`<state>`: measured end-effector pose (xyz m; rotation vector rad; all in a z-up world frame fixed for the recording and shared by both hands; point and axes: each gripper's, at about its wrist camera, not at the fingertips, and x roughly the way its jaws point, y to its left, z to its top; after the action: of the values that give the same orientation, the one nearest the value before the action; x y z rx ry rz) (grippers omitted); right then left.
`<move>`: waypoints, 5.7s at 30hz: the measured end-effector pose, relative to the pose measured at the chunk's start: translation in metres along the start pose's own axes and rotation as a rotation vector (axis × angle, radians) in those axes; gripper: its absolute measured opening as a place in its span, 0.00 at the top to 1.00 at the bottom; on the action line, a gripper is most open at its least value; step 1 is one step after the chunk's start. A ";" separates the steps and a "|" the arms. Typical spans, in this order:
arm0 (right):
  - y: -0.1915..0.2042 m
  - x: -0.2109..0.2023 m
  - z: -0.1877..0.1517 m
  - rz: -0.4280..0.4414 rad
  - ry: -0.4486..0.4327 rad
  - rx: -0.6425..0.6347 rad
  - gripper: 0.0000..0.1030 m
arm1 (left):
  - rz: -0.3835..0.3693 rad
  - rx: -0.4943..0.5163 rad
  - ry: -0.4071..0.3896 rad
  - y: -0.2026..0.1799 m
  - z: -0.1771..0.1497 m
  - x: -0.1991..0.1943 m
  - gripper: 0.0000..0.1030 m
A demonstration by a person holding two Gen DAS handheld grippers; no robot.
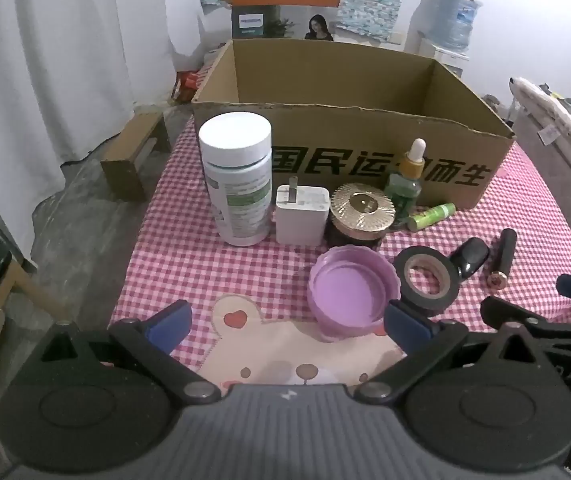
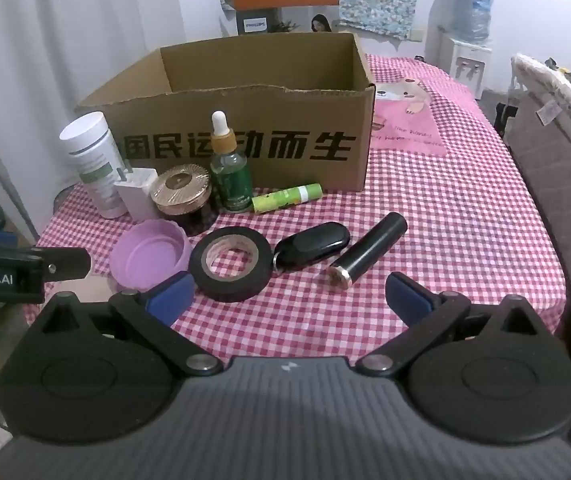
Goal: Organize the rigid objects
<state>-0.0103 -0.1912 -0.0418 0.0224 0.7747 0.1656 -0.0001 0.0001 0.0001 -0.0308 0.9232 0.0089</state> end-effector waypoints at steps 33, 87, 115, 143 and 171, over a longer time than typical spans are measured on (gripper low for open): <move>0.008 -0.001 0.010 0.031 0.015 -0.014 0.01 | 0.029 -0.008 0.011 0.005 0.000 0.003 0.00; 0.016 0.001 0.013 0.047 0.032 -0.022 0.01 | 0.057 -0.014 0.006 0.015 0.001 0.002 0.01; -0.048 -0.002 0.020 0.044 -0.032 0.172 0.01 | -0.216 0.174 -0.091 -0.028 0.015 0.009 0.01; -0.146 0.086 0.029 0.214 0.156 0.452 0.71 | -0.440 0.631 0.041 -0.184 0.025 0.082 0.61; -0.137 0.047 0.041 0.270 0.061 0.445 0.76 | -0.392 0.604 -0.070 -0.189 0.040 0.058 0.78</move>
<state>0.0707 -0.3173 -0.0561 0.5478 0.8558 0.2477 0.0707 -0.1878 -0.0175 0.3473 0.8073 -0.6272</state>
